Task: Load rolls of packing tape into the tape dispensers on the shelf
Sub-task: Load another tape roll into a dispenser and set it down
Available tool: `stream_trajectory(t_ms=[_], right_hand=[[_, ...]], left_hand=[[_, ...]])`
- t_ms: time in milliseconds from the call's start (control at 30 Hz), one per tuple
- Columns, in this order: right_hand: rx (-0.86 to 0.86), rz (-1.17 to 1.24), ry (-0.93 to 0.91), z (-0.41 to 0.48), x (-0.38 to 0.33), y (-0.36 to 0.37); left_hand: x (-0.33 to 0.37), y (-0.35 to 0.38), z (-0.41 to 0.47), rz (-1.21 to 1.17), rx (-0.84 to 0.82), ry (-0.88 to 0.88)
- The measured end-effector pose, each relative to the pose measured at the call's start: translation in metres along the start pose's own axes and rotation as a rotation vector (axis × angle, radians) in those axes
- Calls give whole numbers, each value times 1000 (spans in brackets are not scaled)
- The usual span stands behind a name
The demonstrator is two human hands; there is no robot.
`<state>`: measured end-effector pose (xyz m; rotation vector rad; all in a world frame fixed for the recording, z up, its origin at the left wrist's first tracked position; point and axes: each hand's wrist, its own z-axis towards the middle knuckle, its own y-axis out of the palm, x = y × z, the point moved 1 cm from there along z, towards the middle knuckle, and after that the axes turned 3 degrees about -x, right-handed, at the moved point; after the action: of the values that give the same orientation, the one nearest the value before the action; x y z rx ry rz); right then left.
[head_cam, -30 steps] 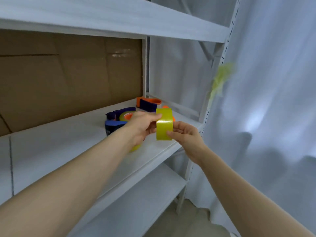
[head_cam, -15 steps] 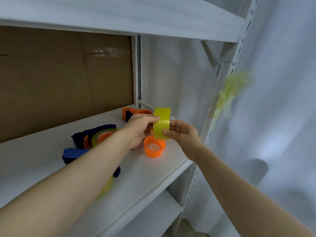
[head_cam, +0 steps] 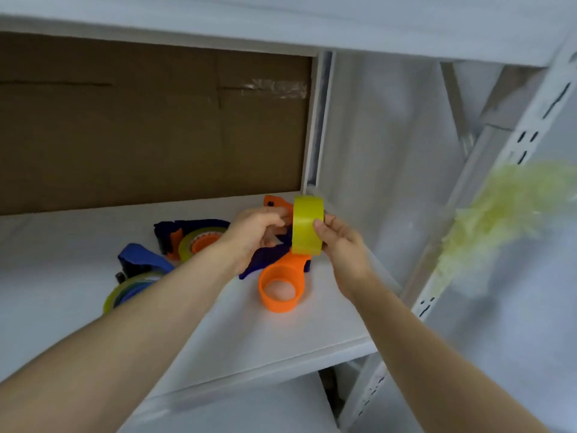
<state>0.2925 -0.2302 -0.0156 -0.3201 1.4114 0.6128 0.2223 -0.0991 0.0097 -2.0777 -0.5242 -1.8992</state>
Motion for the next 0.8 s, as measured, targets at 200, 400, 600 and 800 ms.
stream_trajectory(t_ms=[200, 400, 600, 800], right_hand=[[191, 25, 41, -1, 13, -21], [240, 131, 19, -11, 8, -31], [301, 274, -4, -19, -8, -37], [265, 336, 14, -27, -3, -12]], left_hand=[[-53, 22, -17, 1078, 162, -105], [-83, 32, -19, 1052, 275, -161], [-40, 24, -26, 12, 397, -110], [-32, 15, -45, -397, 206, -38]])
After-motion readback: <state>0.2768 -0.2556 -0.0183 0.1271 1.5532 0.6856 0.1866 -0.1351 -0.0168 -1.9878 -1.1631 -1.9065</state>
